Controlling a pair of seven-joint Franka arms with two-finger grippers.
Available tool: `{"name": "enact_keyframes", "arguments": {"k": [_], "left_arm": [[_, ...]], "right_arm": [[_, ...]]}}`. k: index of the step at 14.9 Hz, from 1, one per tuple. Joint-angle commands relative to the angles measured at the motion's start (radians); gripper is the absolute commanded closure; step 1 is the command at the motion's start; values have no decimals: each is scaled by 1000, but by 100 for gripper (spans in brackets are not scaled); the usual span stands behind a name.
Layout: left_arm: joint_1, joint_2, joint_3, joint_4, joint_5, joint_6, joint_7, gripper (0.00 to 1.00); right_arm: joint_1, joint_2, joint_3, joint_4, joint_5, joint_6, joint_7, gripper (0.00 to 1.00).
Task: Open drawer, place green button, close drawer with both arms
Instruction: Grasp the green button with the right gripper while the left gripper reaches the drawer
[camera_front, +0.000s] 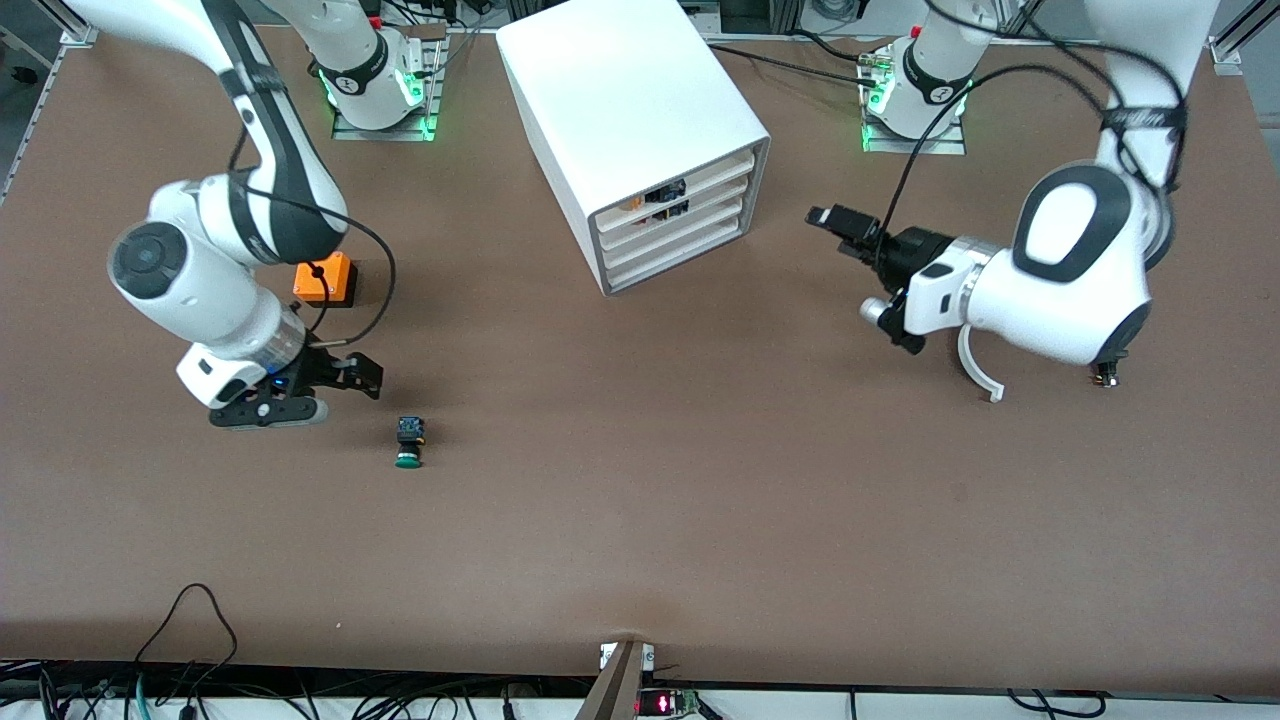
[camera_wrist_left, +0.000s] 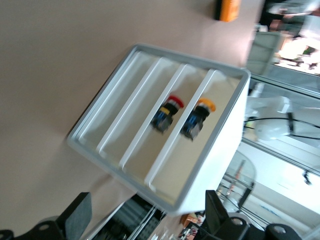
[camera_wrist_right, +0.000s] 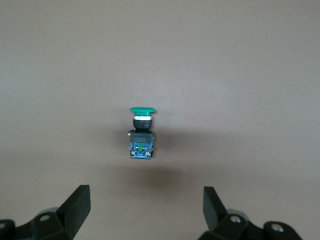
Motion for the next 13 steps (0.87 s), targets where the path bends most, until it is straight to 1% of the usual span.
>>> {"name": "enact_keyframes", "arguments": {"k": [1,2,3,4,6,7,9,10,11,12,13], "left_arm": [[10,15,2,-144,-175,119,291,0],[7,9,2,-221,-264,145,371,0],[1,1,2,-281,-321,184,443,0],[-2,-2,-1,-332,-354,225,536,0],[-2,1,-9,-399,-419,232,672,0],[-2,1,-15,-432,-444,235,701,0],[-3,6,-35,-481,-476,265,762,0],[-2,6,-38,-510,-484,270,790,0],[-4,10,-41,-539,-489,281,821,3],[-4,16,-43,-559,-493,299,847,4],[-7,26,-55,-561,-496,307,853,5]], "right_arm": [[11,83,-3,-19,10,125,-23,0],[16,114,-2,-27,10,180,-28,0],[31,144,-2,-29,10,220,-30,0],[37,170,-2,-29,10,248,-30,0],[44,215,-2,-27,8,314,-30,0],[44,229,-2,-27,7,333,-31,0],[44,232,-2,-26,5,333,-45,1],[42,232,-2,-24,5,333,-65,5],[41,232,-3,-22,5,333,-72,18],[41,232,-2,-19,5,330,-74,64],[44,232,-2,-18,7,327,-63,100]]}}
